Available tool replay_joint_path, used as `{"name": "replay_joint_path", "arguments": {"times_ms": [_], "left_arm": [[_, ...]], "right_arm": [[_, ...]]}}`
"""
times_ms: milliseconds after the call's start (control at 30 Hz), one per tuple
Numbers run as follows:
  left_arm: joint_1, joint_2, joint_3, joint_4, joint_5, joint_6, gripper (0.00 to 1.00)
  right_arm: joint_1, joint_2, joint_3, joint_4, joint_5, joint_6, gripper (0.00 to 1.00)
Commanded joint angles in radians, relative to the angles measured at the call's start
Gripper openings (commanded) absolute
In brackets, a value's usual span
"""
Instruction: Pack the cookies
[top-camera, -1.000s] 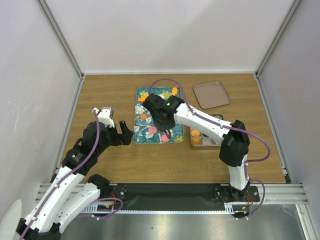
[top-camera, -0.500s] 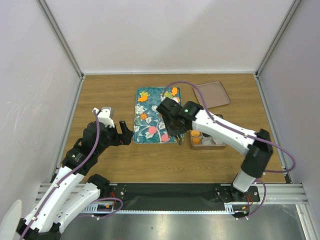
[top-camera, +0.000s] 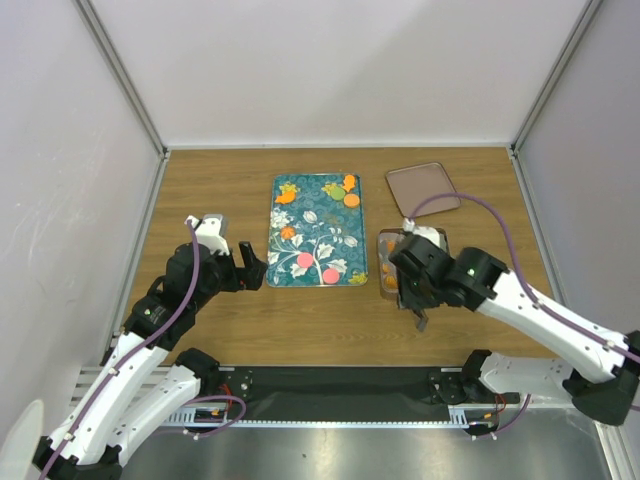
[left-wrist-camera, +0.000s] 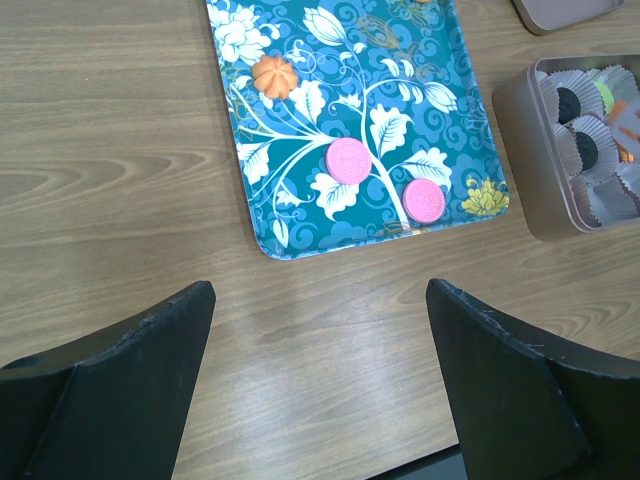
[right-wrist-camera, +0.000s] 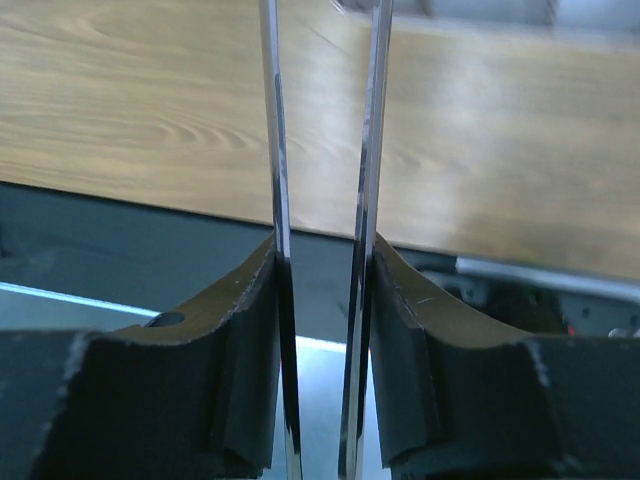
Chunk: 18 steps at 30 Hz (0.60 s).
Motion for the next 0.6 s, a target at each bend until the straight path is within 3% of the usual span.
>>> {"name": "replay_joint_path", "arguments": {"times_ms": [0, 567], "left_arm": [[-0.005, -0.001, 0.018, 0.03, 0.016, 0.01, 0.94], [-0.004, 0.001, 0.018, 0.029, 0.015, 0.01, 0.93]], "right_arm": [[0.003, -0.097, -0.059, -0.084, 0.037, 0.11, 0.38], [0.017, -0.232, -0.212, -0.159, 0.01, 0.214, 0.4]]}}
